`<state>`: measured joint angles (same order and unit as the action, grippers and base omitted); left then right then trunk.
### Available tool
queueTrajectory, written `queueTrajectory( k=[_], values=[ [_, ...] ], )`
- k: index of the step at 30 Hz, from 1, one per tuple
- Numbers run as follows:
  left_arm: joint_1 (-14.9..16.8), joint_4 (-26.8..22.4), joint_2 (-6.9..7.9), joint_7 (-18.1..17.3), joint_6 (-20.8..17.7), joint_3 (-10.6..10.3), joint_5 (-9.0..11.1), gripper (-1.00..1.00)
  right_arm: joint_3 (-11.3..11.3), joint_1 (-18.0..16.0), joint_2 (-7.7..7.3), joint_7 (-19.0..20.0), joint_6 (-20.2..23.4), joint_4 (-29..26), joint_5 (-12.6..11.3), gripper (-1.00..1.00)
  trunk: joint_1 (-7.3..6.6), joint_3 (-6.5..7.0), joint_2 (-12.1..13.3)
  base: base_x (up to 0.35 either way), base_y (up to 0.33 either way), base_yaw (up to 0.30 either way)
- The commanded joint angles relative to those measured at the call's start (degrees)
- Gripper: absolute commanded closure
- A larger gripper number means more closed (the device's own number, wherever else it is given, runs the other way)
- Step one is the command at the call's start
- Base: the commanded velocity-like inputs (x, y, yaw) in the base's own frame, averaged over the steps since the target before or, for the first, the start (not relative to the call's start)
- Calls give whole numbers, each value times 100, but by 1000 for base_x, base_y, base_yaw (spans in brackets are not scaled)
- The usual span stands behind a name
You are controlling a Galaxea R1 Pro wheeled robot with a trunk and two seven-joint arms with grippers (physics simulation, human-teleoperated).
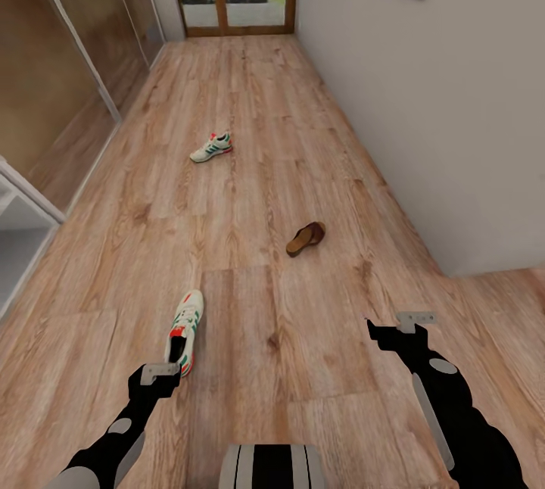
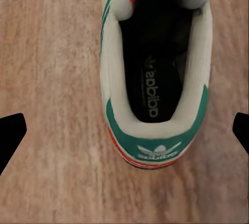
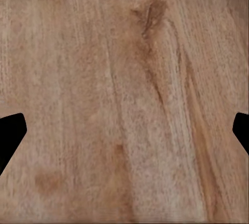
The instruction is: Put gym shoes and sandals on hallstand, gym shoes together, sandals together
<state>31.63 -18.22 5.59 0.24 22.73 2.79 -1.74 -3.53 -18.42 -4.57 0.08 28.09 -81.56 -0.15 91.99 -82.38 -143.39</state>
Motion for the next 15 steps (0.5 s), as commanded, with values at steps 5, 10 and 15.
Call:
queueTrajectory(
  k=[5, 10, 15],
  values=[
    [1, -3, 2, 2, 20, 24, -19, -100, 4, -3, 0, 1, 30, -15, -2, -100, -1, -2, -1, 0, 0, -155],
    [3, -1, 3, 2, 20, 21, -19, -100, 9, -3, 0, 1, 30, -30, -3, -100, -1, -2, -1, 0, 0, -37],
    [2, 2, 3, 2, 20, 20, -19, -100, 10, -3, 0, 1, 30, -37, -4, -100, 9, -92, -7, 0, 0, -10]
  ],
)
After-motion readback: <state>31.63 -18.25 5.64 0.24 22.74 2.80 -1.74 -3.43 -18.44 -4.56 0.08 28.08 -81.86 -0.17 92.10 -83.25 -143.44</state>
